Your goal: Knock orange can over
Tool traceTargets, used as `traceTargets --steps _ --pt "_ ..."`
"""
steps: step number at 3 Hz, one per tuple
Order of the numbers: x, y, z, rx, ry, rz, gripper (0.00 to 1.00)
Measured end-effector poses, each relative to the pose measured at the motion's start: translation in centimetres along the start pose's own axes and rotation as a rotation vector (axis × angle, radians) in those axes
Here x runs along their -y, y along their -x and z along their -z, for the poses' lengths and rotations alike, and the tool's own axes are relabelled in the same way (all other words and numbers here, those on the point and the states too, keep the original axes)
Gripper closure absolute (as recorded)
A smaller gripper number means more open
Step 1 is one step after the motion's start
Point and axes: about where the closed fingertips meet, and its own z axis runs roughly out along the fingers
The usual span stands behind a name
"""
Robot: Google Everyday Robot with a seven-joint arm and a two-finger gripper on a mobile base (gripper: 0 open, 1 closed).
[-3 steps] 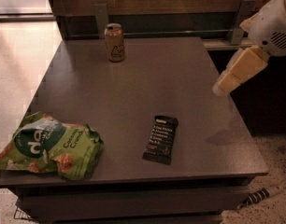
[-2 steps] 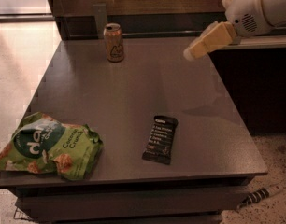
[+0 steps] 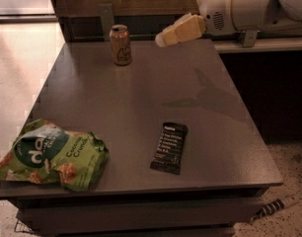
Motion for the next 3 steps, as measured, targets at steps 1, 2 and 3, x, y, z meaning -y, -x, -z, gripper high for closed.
traceTargets --steps 1,2,3 --pt "0.0 0.1 -0.2 0.001 -0.004 -0.001 0.00" --pt "1.2 -0.6 -2.8 -0.006 -0.009 -0.012 0.00" --pt "4.0 -1.6 -9.2 0.031 -0.003 -0.020 0.00"
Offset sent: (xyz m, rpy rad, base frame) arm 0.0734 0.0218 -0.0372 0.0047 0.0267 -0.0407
